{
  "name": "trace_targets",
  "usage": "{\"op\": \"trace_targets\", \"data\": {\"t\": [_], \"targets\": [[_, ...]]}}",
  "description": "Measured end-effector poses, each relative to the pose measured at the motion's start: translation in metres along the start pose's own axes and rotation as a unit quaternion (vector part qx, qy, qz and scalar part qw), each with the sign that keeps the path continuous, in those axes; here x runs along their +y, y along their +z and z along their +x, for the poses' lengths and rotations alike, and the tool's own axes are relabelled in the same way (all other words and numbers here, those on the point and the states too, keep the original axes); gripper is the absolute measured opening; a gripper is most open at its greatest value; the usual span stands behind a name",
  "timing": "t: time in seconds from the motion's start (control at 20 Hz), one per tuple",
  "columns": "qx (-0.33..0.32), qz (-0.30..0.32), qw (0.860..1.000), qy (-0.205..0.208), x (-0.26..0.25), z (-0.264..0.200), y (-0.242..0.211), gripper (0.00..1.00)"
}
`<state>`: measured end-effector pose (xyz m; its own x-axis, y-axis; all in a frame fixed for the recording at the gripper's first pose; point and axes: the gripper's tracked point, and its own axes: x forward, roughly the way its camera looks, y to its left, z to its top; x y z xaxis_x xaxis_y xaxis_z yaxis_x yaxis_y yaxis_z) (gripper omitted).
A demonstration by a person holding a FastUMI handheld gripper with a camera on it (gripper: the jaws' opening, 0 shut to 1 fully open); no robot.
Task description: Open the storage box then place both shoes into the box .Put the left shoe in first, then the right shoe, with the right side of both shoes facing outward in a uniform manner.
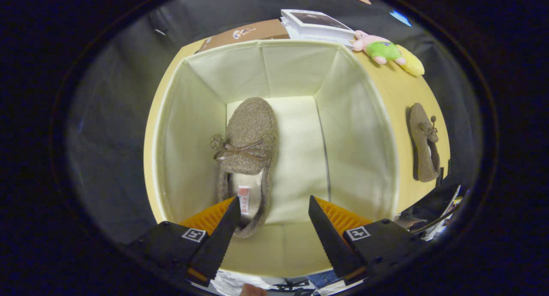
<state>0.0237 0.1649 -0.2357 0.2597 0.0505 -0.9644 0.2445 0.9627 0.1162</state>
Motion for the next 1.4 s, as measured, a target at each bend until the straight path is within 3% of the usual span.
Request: {"op": "trace_targets", "data": {"t": [0.4,0.55,0.85,1.4], "targets": [[-0.049,0.069,0.996,-0.008,-0.065,-0.079,0.024,1.0],[-0.074,0.098,0.992,-0.026,-0.11,-0.095,0.037,1.0],[-0.071,0.121,0.985,-0.098,-0.218,-0.081,0.036,1.0],[-0.045,0.134,0.974,-0.176,-0.36,-0.036,0.041,0.99]]}}
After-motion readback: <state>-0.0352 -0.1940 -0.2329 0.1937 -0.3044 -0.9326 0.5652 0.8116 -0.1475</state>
